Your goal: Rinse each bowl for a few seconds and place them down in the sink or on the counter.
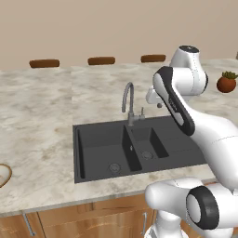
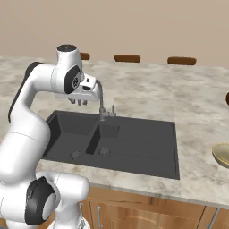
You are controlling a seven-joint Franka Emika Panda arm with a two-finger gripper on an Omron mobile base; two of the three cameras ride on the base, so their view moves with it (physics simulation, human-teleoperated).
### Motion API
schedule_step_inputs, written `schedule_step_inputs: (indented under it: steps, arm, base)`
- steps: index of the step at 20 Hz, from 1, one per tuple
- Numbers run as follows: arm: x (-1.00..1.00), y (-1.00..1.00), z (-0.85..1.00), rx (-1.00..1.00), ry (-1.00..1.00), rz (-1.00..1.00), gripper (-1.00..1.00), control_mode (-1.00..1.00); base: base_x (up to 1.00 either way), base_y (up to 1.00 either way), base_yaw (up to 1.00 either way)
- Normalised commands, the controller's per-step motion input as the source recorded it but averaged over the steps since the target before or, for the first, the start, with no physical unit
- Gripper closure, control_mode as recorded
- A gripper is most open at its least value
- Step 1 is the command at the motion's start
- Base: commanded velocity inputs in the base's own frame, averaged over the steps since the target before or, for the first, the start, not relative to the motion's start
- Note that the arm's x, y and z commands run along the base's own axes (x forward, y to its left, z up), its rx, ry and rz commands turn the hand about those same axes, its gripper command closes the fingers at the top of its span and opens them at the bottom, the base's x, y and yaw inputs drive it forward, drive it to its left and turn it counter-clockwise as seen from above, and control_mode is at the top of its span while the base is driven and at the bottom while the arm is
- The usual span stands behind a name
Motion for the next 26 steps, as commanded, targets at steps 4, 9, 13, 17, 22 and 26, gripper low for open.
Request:
schedule_step_inputs:
  steps: [4,9,13,17,22,26]
  arm:
    - [-0.04,0.00,0.00,0.00,-0.02,0.00,-1.00,-1.00]
    - [-0.14,-0.10,0.00,0.01,-0.06,0.00,-1.00,-1.00]
    - [-0.08,-0.23,-0.01,0.03,-0.07,0.00,-1.00,-1.00]
    - [-0.02,-0.23,-0.07,0.02,-0.03,0.00,-1.00,-1.00]
    - [0.00,-0.17,-0.16,0.00,-0.01,0.00,-1.00,-1.00]
    - [0.00,-0.10,-0.28,0.00,-0.01,0.00,-1.00,-1.00]
  base:
    - [0.00,0.00,0.00]
    - [0.00,0.00,0.00]
    - [0.00,0.00,0.00]
    - [0.00,0.00,0.00]
    - [0.00,0.00,0.00]
    - [0.00,0.00,0.00]
